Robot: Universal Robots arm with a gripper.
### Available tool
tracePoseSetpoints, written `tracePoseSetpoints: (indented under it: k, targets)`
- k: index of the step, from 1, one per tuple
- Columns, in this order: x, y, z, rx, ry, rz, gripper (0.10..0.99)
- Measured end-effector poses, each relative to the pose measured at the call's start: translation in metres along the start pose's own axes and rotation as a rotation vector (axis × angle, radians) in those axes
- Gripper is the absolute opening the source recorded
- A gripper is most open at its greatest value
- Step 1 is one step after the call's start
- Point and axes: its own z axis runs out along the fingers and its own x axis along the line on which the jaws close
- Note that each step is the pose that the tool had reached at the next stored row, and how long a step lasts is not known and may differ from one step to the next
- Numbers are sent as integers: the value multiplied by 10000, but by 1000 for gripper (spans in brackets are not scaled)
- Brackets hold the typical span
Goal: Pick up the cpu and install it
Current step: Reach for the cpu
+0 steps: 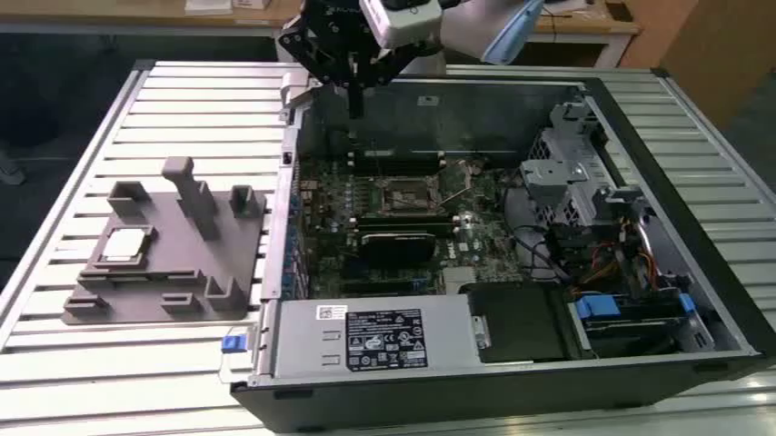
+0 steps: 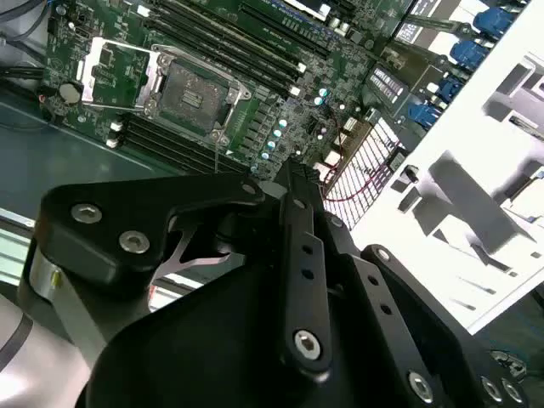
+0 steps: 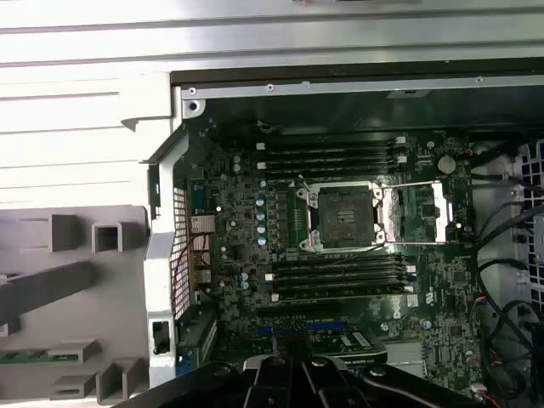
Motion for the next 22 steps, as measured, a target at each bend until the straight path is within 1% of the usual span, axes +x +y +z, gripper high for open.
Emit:
tracePoseSetpoints:
  k: [5, 14, 17, 22]
  targets:
    - [2, 0, 0, 0, -1, 0, 106]
    - [35, -3, -1, -4, 0, 0, 106]
    - [71, -5, -2, -6, 0, 0, 106]
    - [155, -12, -4, -13, 1, 1, 106]
